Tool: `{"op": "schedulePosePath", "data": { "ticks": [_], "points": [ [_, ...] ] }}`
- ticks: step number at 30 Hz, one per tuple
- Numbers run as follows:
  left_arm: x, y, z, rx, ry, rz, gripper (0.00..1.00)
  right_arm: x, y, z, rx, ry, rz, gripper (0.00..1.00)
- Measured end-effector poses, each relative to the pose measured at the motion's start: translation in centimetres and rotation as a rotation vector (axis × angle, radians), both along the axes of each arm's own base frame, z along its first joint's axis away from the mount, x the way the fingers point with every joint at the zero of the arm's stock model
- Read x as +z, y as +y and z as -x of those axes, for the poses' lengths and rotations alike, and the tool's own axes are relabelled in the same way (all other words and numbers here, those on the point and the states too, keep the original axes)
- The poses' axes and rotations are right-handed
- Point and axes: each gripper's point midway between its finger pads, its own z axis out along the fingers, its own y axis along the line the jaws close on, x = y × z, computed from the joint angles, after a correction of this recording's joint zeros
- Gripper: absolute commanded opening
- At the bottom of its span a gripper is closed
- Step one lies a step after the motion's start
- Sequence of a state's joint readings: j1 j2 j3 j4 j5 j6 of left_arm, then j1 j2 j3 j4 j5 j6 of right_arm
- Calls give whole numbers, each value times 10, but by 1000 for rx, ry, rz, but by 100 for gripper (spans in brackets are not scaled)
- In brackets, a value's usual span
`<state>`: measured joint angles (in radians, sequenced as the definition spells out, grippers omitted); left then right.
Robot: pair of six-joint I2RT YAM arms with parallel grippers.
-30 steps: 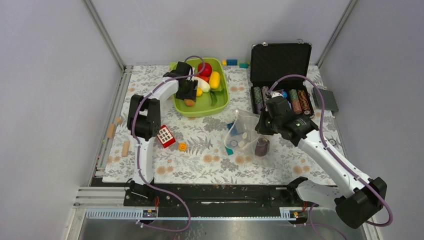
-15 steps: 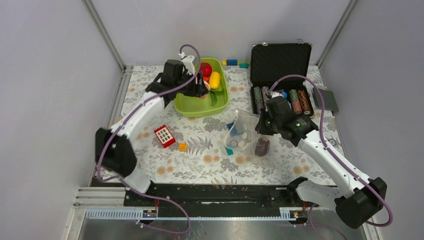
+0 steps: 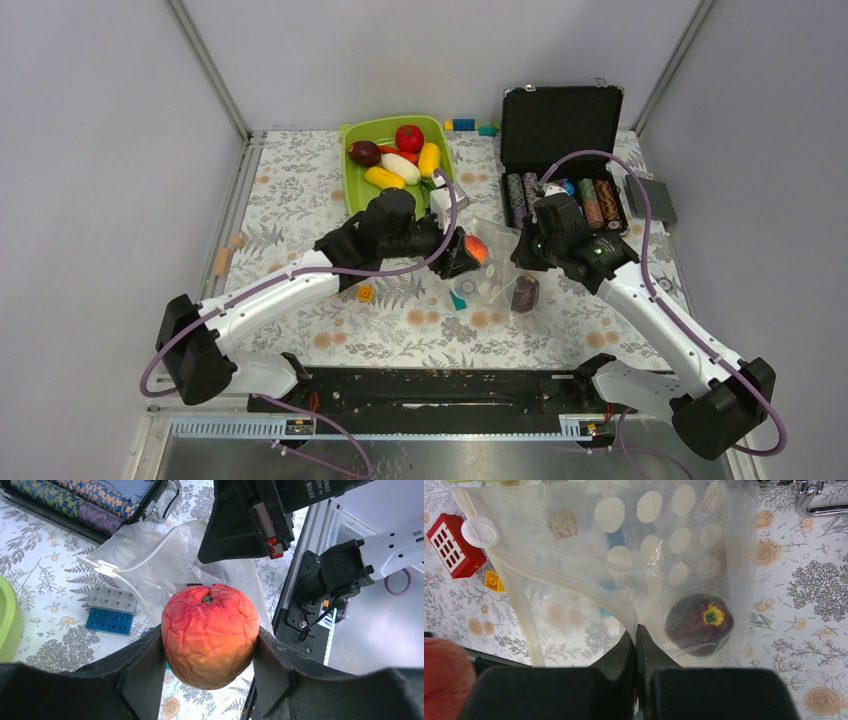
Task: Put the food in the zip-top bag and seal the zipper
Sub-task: Place the fake fruit in the zipper food storage bag.
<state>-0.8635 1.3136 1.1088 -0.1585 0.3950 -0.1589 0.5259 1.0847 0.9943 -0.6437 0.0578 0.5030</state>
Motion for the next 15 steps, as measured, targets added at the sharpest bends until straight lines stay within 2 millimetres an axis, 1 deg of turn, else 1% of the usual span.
{"op": "schedulePosePath", "data": {
  "ticks": [2, 5, 10, 11, 12, 13, 15],
  "points": [
    [-6, -4, 2, -7, 14, -8, 28, 0, 1, 0, 2, 2, -9, 0],
    [-16, -14, 0, -10, 31, -10, 39, 0, 3, 2, 10, 7, -21, 0],
    [-40, -30, 1, -27, 76, -54, 58, 0, 5, 3, 15, 15, -34, 0],
    [-42, -32, 2, -28, 79, -61, 71, -1, 5, 3, 16, 16, -36, 0],
    [-44, -35, 1, -26, 82, -70, 88, -1, 5, 3, 15, 15, -37, 0],
    [-45, -36, 1, -25, 78, -75, 97, -1, 5, 3, 15, 16, -37, 0],
    [-42, -39, 1, -20, 77, -76, 99, 1, 5, 3, 13, 11, -40, 0]
  ]
}}
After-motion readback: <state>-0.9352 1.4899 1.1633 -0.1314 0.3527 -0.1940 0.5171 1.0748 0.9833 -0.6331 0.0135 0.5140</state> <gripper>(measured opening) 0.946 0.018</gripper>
